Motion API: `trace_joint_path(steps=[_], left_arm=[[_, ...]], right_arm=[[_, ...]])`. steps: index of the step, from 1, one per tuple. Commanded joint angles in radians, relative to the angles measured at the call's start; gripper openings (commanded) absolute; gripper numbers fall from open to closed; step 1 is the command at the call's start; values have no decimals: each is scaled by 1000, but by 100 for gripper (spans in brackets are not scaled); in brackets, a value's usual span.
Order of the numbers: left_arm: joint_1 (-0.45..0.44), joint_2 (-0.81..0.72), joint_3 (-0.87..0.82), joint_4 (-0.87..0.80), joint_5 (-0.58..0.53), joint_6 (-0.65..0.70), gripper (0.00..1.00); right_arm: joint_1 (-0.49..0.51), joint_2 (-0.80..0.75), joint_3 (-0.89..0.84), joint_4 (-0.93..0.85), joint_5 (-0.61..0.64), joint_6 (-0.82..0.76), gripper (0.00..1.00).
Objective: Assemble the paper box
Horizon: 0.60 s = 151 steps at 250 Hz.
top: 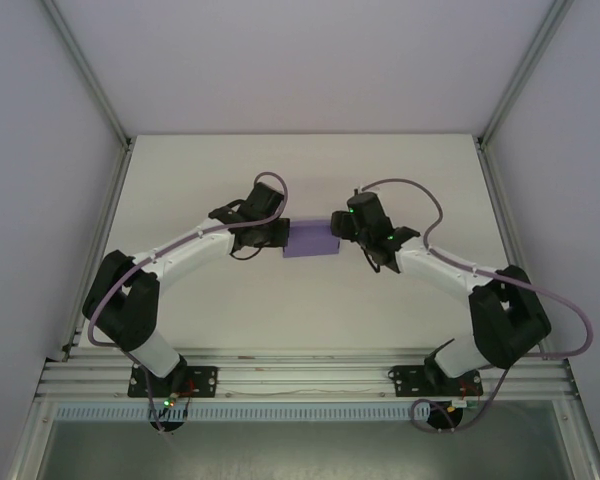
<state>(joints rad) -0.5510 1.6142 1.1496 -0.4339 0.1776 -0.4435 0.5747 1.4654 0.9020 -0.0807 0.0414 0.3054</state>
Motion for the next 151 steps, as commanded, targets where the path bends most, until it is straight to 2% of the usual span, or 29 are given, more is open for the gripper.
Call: trace_joint_path(steps=[1,16,80,120,151], left_arm=[[-11,41,-21,-98,-12,27,0],[-10,36,-18,-98,-5,29,1],[-35,-25,30,-142,51,53,44],[-36,-88,66,-213,33,47,58],[-35,-126,92,-225,20,35,72]], right_arm=[[-2,23,-42,-30,-16,42,68],[-2,27,-54,-42,-16,54,66],[-1,10,-118,-42,-53,125,61],[-1,33,-130,-44,-47,149,56],[-2,36,-143,-24,-57,159,53]])
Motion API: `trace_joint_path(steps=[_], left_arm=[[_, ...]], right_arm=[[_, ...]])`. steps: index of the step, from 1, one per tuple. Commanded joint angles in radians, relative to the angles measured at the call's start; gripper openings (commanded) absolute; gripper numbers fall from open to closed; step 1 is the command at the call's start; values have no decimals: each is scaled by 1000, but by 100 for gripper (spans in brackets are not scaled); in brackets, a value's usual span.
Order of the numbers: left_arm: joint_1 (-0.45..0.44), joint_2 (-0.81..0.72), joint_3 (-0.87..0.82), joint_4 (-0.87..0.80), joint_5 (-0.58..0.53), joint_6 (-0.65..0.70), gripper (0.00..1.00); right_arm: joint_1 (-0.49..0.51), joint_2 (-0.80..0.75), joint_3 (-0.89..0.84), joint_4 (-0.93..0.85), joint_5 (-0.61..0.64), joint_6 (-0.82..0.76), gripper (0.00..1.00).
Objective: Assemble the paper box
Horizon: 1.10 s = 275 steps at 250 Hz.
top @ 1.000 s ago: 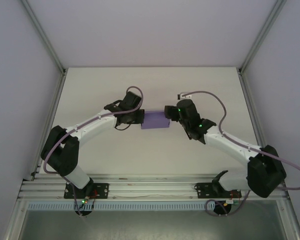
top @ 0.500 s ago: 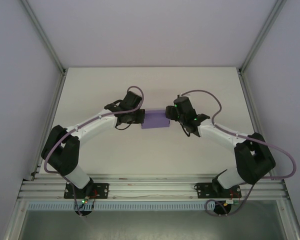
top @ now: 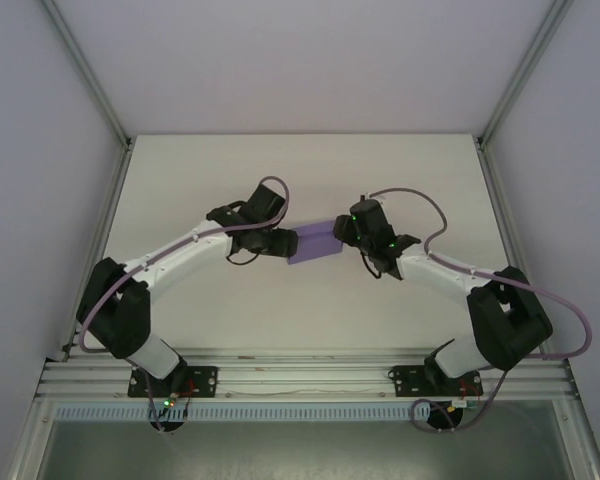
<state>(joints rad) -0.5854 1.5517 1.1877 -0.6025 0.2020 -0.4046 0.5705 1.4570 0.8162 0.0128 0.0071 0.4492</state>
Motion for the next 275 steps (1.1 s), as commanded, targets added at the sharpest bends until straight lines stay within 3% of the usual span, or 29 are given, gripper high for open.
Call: trace_joint_path(steps=[1,49,66,112,133,208,227,275], left_arm=[[-1,-64,55,-55,-5,-5,72],[53,-38,71,1,-17,-66,75],[92,-10,64,43,44,-69,67],[130,52,23,153,199,-61,63],[150,74,-14,179,247,-71,52],[169,71,-221,314,304,-86,40],[171,80,-254,332,296,-78,34],[170,103,-352,420,304,-72,29]], right_arm=[[3,44,-59,-117,-23,14,53],[4,37,-66,-125,-7,9,49],[3,38,-69,-126,-4,9,49],[4,40,-74,-128,13,17,48],[4,40,-76,-128,20,20,48],[2,65,-90,-115,27,48,46],[2,74,-99,-104,12,59,43],[-10,82,-169,-13,-54,93,37]])
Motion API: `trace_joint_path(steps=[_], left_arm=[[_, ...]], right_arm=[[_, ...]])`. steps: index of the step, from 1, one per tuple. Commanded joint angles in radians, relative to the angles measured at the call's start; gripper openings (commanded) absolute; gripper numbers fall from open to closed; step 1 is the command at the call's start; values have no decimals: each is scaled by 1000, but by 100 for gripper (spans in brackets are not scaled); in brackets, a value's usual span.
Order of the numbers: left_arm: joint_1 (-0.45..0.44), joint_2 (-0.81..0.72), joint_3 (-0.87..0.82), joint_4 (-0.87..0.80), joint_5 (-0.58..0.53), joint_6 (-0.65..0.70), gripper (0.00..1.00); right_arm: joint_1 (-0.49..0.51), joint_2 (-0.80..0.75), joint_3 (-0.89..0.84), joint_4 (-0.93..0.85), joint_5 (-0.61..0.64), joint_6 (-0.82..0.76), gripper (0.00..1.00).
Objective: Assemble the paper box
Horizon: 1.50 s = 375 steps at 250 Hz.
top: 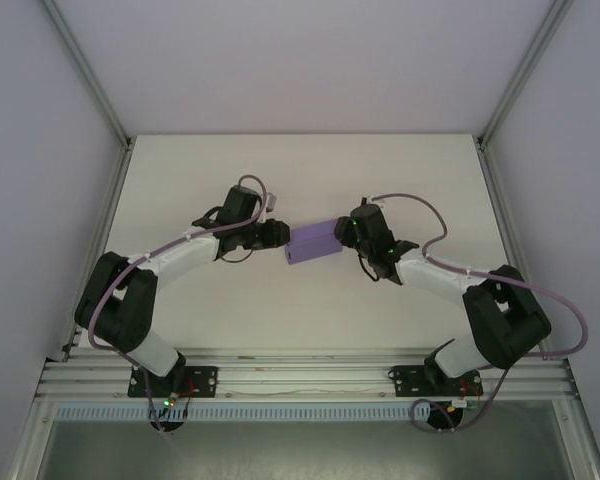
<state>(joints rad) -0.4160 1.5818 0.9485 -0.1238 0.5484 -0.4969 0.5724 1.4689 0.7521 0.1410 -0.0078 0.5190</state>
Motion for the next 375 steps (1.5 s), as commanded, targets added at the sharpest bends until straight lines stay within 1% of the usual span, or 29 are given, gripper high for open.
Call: trace_joint_path(steps=[1,11,42,58,99,124,152,178,199,225,236,263,280,291,303,313,332,339,345,353,375], left_arm=[[1,73,-115,-56,-42,19,29],[1,76,-141,-27,-40,30,25],[3,78,-205,40,-46,21,20],[2,66,-244,85,-48,24,13],[2,45,-326,175,-80,25,13],[0,47,-344,190,-106,33,13],[0,44,-349,196,-124,46,10],[-16,34,-350,192,-175,67,10],[-39,24,-323,145,-229,93,10],[-53,3,-255,84,-233,124,16],[-59,-13,-222,61,-232,136,22],[-67,-38,-119,-15,-264,158,42],[-70,-47,-62,-52,-282,173,43],[-71,-53,-28,-62,-286,177,46],[-70,-63,4,-65,-283,176,50],[-71,-72,29,-64,-282,177,58],[-70,-91,79,-70,-302,170,72],[-71,-96,95,-72,-324,165,78],[-70,-102,111,-79,-347,159,88],[-69,-107,130,-88,-377,157,99],[-60,-127,170,-114,-459,156,100]], right_arm=[[-13,71,-106,-139,-41,24,36],[-21,71,-127,-111,-59,39,35],[-43,73,-189,-2,-132,65,27],[-50,83,-211,44,-159,72,24],[-61,108,-245,113,-191,87,12],[-63,111,-265,145,-196,81,9],[-63,118,-279,167,-204,74,5],[-63,118,-292,197,-214,72,5],[-63,101,-284,192,-228,66,5],[-62,70,-239,134,-257,36,8],[-62,53,-208,102,-264,19,11],[-62,18,-126,11,-264,-15,22],[-62,-4,-87,-22,-253,-25,27],[-62,-18,-64,-33,-253,-39,31],[-63,-32,-38,-52,-247,-55,40],[-63,-44,-12,-68,-240,-72,46],[-63,-62,42,-105,-215,-122,62],[-63,-67,62,-117,-210,-146,66],[-62,-70,80,-128,-206,-166,69],[-62,-73,104,-140,-203,-195,74],[-63,-70,173,-177,-233,-301,97]])
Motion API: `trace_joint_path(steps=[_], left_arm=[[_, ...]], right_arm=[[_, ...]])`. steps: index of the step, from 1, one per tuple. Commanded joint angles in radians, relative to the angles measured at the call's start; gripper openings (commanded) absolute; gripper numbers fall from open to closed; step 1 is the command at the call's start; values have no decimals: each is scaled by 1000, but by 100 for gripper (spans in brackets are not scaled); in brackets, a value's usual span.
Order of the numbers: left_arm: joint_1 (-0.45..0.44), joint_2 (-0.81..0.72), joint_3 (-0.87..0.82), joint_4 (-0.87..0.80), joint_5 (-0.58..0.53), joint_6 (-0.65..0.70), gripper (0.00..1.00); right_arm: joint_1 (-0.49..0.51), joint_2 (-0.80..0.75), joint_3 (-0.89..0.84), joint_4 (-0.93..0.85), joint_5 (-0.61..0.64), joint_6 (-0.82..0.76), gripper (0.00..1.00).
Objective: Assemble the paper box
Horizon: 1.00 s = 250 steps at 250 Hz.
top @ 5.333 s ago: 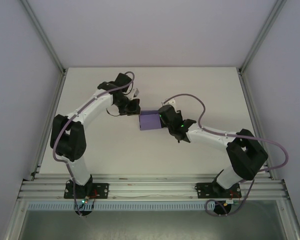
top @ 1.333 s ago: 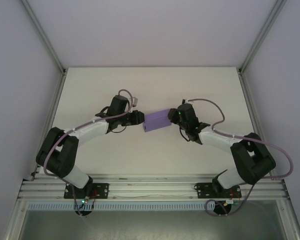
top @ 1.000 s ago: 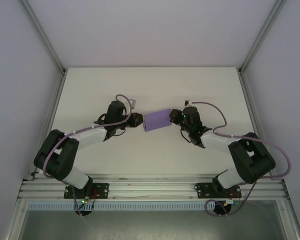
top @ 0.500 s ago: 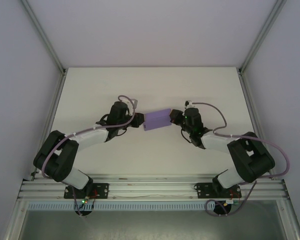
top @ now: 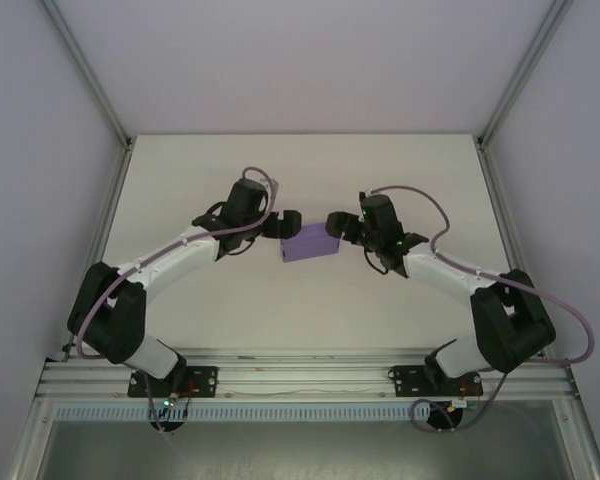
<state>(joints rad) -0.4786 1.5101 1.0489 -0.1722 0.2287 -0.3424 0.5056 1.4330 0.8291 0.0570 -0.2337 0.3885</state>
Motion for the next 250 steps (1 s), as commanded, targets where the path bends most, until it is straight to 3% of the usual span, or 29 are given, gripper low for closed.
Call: trace_joint_path(steps=[1,25,73,112,144,197,250], left_arm=[[3,-56,71,-67,-142,2,100],[27,-90,81,-91,-224,-19,100],[143,-137,43,-147,-293,-87,100],[173,-173,-12,-188,-339,-91,100],[179,-209,-65,-188,-362,-103,100],[182,-223,-70,-249,-396,-109,100],[183,-240,-89,-263,-391,-115,100]], right_arm=[[4,-33,99,-95,-9,-177,99],[2,-11,164,-142,-139,-400,100],[4,69,296,-340,-378,-1021,100],[14,194,493,-670,-469,-1439,100],[47,309,605,-806,-435,-1587,100],[108,492,755,-862,-186,-1627,100],[128,587,824,-899,-148,-1648,87]])
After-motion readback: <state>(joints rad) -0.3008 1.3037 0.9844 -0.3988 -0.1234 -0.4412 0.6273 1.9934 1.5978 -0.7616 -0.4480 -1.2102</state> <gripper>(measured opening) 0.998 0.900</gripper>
